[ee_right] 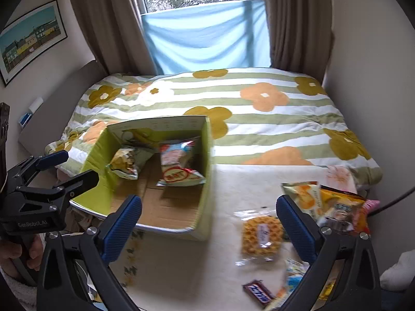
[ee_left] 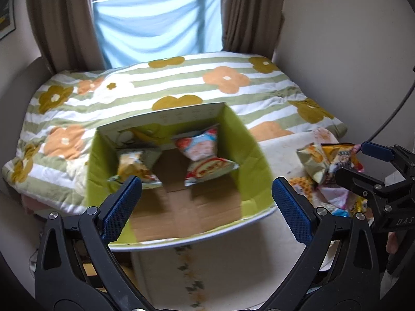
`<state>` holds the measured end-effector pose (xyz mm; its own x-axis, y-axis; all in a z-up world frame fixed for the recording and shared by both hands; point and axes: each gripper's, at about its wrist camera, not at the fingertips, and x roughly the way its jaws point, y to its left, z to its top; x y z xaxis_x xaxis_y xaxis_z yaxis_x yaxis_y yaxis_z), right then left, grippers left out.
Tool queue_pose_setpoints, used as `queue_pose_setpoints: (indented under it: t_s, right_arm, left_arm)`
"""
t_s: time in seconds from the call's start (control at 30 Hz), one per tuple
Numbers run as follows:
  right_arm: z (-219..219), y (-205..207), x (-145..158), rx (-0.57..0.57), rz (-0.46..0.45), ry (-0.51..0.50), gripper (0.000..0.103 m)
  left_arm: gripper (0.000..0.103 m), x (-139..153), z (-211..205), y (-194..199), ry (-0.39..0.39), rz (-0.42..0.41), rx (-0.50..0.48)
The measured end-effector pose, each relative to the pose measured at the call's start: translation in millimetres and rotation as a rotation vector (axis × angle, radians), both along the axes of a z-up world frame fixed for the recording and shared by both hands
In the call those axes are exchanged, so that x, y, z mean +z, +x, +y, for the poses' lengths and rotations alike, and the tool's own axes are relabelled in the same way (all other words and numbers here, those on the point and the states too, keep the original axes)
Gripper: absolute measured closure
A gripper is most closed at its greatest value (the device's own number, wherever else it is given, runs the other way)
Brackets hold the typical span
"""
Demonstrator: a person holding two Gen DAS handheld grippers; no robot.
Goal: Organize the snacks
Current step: 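Move both tools back toward the snack pile on the table, then grasp the cream cake pack with the left tool while the right tool grasps the gold snack bag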
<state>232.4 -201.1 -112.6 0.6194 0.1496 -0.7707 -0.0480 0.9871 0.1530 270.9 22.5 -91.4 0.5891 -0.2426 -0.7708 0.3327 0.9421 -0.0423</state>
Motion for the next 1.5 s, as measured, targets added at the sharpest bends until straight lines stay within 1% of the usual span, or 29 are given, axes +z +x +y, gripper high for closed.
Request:
queue_pose_setpoints:
  t_s: [0.17, 0.3, 0.53, 0.6, 0.7, 0.77, 0.93, 1.1, 1.23, 1.33, 1.43, 1.5]
  right_arm:
    - [-60, -24, 1, -0.021, -0.001, 0.0, 0.0]
    - [-108, -37, -2, -0.05, -0.004, -0.007, 0.0]
    - [-177, -41, -30, -0.06, 0.054, 0.021, 0.0]
    - [-190, -39, -41, -0.062, 0.08, 0.025, 0.0]
    - [-206, -36, -59, -0.078, 0.109, 0.064, 0.0]
    - [-213, -32, -71, -0.089, 0.124, 0.089, 0.0]
    - [-218, -19, -97, -0.119, 0.14, 0.117, 0.0]
    - [-217, -3, -119, -0.148, 0.162, 0.116, 0.0]
    - [-211, 8, -129, -0.154, 0.166, 0.088, 0.0]
    - [-206, 14, -136, -0.165, 0.17, 0.056, 0.0]
    - [-203, 19, -142, -0.175, 0.177, 0.02, 0.0]
    - [-201, 21, -146, -0.178, 0.177, 0.005, 0.0]
  left_arm:
    - [0.003, -4, -55, -18, -0.022, 0.022, -0.005]
    - [0.003, -11, -103, -30, -0.022, 0.039, 0.0]
    - [0.003, -34, -164, -35, -0.072, 0.095, 0.025]
    - [0.003, -44, -177, -29, -0.076, 0.127, 0.02]
    - [0.003, -61, -196, -16, -0.09, 0.183, -0.001]
    - [0.003, -73, -205, -3, -0.098, 0.213, -0.017]
    - [0.003, -107, -234, 37, -0.129, 0.302, -0.086]
    - [0.003, -148, -259, 71, -0.16, 0.408, -0.142]
    - [0.003, -180, -276, 90, -0.182, 0.494, -0.195]
    - [0.003, -200, -286, 98, -0.191, 0.533, -0.224]
    - [0.004, -215, -291, 106, -0.212, 0.579, -0.237]
    - [0.004, -220, -291, 109, -0.223, 0.602, -0.243]
